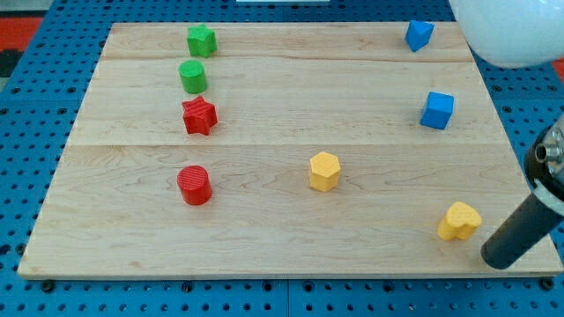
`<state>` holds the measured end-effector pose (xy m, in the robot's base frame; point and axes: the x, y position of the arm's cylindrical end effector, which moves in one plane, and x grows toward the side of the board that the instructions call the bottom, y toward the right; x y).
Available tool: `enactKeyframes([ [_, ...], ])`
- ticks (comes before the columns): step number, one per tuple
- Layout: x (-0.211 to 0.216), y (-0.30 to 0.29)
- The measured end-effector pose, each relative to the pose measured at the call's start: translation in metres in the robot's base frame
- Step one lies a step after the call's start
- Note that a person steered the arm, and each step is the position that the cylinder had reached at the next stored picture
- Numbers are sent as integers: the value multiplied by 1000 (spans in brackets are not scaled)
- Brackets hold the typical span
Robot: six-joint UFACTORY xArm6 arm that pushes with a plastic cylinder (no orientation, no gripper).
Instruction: Slide the yellow heart below the yellow hexagon
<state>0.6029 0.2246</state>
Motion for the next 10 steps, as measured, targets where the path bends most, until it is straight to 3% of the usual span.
enactKeyframes([
  [1,-25,2],
  [6,-58,-37],
  [10,-67,-119],
])
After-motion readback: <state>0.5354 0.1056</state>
